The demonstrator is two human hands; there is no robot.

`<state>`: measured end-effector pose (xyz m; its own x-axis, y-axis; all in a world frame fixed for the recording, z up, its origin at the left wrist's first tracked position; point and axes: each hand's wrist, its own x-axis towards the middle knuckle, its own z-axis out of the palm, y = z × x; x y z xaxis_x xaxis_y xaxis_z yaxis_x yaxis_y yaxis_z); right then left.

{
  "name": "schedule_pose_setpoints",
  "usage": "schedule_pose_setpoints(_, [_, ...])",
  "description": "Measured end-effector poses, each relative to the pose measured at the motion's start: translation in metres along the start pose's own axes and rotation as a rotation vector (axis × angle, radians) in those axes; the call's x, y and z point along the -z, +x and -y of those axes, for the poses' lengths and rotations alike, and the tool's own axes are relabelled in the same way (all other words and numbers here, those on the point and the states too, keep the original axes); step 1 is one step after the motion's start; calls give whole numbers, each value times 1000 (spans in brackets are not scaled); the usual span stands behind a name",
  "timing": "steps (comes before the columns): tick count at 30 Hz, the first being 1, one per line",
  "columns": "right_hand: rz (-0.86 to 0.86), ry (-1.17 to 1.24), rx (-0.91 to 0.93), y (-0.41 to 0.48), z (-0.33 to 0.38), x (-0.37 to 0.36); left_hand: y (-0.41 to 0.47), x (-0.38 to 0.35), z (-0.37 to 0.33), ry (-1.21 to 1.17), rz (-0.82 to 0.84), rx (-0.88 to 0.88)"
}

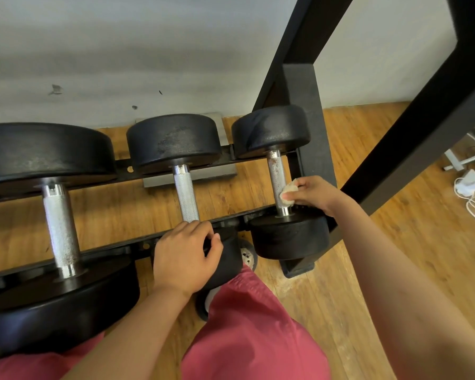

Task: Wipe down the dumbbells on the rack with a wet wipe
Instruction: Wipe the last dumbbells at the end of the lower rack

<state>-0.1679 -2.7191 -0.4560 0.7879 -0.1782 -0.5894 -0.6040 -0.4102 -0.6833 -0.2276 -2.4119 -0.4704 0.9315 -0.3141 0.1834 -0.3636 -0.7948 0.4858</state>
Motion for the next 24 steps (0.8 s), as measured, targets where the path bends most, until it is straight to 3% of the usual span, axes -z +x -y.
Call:
schedule_pose_setpoints(6, [-133, 26, 30, 4, -8, 1, 0, -1, 1, -5, 3, 7])
schedule_pose_setpoints(10, [-103, -54, 29, 5, 2, -3, 0, -1, 1, -13, 9, 5])
schedule_pose_setpoints(17, [-156, 277, 9, 11, 0, -5, 1, -1, 0, -4, -3, -2])
schedule_pose_setpoints(20, [-122, 308, 10, 16, 7, -9, 0, 0, 0, -9, 4, 8])
schedule_pose_setpoints(24, [-222, 388, 50, 15, 0, -12, 0, 0, -1, -4, 6, 8])
